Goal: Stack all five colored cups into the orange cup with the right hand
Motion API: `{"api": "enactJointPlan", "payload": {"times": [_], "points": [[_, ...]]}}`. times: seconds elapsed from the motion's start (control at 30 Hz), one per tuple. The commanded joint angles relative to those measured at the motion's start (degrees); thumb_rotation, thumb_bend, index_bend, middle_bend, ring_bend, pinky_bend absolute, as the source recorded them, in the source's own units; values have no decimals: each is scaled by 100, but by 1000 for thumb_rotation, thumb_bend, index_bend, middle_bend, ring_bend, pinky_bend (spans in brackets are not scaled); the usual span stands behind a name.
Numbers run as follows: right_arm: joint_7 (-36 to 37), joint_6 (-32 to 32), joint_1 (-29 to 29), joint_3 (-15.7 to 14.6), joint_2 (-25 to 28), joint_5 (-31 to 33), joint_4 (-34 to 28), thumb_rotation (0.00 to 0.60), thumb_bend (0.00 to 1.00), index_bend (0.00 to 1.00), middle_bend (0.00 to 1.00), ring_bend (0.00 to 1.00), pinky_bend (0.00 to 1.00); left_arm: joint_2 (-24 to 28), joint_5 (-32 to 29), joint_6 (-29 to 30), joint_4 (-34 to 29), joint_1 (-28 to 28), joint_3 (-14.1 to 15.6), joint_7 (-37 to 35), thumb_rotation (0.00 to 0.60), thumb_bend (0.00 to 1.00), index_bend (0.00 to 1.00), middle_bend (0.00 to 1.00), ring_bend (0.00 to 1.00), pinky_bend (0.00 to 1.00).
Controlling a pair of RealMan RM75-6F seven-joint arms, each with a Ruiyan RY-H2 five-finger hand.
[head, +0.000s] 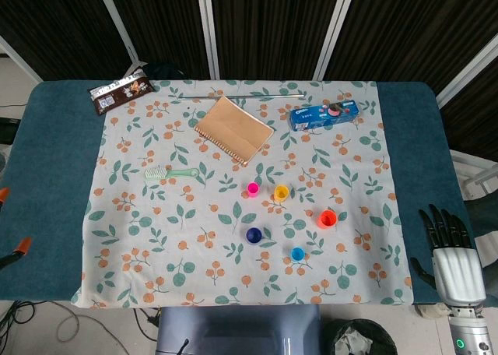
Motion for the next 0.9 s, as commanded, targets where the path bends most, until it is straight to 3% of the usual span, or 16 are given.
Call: {"api": "enactJointPlan", "payload": {"times": [0.03, 0.9], "points": [[-4, -22, 8, -5, -7, 3, 3, 600, 306, 0, 0, 23, 112, 3, -7, -1, -3, 1, -3, -4, 600, 212, 71, 0, 0, 0], [325, -127, 16, -83, 103, -21, -163, 600, 307, 0, 0, 23, 112, -3, -31, 5, -34, 6, -18, -17, 600, 213, 71, 0, 0, 0]]}}
